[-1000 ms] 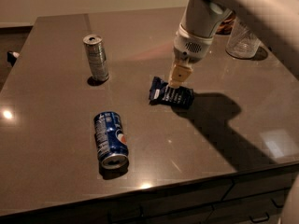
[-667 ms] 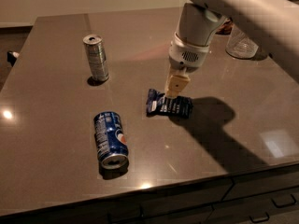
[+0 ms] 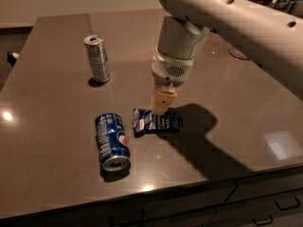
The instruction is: Move rxbar blueberry near pepsi can
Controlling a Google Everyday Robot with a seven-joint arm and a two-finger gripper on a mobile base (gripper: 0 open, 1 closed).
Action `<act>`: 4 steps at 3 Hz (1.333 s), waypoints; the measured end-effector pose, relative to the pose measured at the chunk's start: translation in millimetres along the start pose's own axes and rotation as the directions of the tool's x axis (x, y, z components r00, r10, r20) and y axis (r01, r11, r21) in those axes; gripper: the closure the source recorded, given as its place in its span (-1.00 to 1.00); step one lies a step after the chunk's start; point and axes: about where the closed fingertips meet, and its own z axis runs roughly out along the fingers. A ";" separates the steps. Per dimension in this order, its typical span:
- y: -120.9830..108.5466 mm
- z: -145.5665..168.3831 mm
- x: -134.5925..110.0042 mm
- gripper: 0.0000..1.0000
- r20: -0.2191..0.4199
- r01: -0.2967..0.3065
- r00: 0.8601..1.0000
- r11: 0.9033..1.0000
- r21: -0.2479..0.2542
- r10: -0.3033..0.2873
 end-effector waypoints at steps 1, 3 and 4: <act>10.7 4.2 -13.9 0.48 -0.001 0.050 0.999 0.998 -0.022 -0.050; 8.5 5.5 -21.5 -0.61 0.011 0.063 0.998 0.998 -0.006 -0.063; 6.4 5.8 -23.8 -0.99 0.017 0.064 0.998 0.998 0.004 -0.064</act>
Offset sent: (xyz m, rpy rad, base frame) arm -0.0257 0.0124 0.0023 -0.0162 0.0511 0.0928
